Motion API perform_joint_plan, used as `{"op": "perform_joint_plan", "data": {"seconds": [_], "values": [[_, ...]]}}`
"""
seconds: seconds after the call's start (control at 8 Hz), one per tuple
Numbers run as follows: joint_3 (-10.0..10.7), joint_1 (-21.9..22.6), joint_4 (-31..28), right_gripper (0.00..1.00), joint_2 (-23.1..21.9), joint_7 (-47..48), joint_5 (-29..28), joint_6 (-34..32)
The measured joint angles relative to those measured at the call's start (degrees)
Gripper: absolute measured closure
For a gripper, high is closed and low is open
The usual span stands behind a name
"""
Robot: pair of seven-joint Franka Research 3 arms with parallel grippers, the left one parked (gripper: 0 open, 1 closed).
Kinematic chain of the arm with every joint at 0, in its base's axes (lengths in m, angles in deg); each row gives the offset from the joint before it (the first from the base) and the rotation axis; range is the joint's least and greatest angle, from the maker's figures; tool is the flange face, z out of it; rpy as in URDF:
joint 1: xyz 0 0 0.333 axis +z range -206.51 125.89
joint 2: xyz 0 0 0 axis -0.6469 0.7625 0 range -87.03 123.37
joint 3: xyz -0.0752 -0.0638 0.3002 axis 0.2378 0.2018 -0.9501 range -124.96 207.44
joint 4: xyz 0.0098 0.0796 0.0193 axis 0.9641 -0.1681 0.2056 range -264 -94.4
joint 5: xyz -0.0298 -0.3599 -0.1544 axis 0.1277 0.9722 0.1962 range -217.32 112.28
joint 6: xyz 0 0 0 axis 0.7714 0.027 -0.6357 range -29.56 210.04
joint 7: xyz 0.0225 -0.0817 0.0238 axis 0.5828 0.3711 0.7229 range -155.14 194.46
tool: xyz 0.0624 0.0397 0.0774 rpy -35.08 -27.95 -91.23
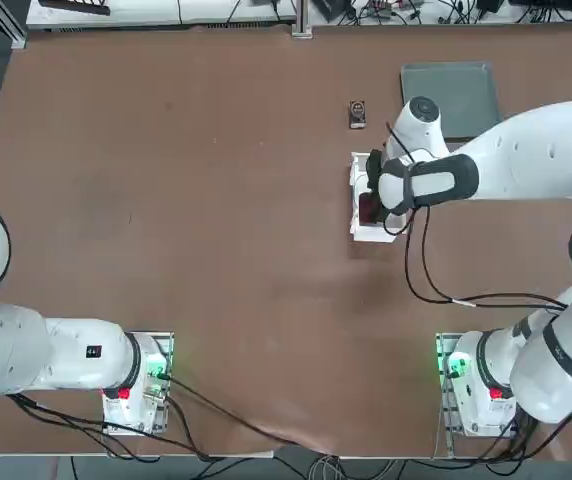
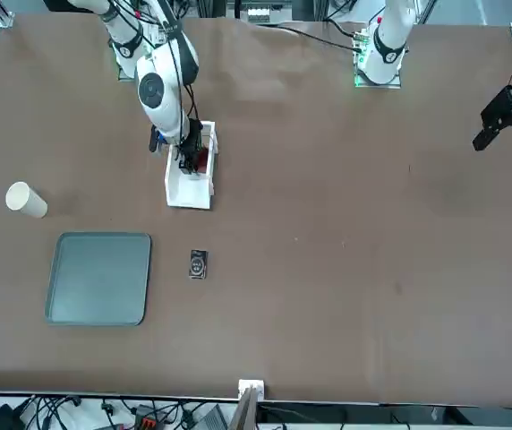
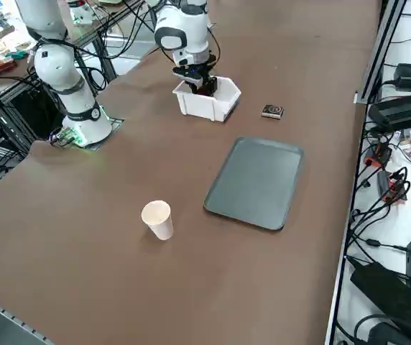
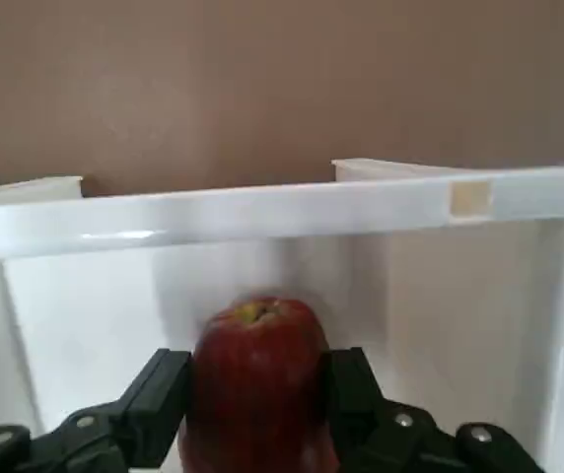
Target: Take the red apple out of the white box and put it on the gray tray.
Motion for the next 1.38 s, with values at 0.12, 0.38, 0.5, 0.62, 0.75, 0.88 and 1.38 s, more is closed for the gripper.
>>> {"op": "perform_joint_plan", "data": {"seconds": [0.12,0.38,0.5,0.62,0.75,0.88,1.38], "values": [[0.4,-0.2,0.3,0.23,-1.4,-0.3,0.0,-2.8],[0.8,-1.6,1.6,0.23,-5.8,-1.7,1.6,-11.2],[1.0,-2.6,2.9,0.23,-8.0,-2.3,4.3,-17.0],[1.1,-3.3,4.5,0.23,-9.9,-3.8,7.0,-23.3],[1.1,-4.1,6.3,0.23,-11.7,-6.0,9.1,-29.0],[1.1,-6.0,8.5,0.23,-13.2,-9.6,10.6,-34.0],[1.6,-21.0,24.5,0.23,-13.3,-39.9,13.9,-48.0]]}}
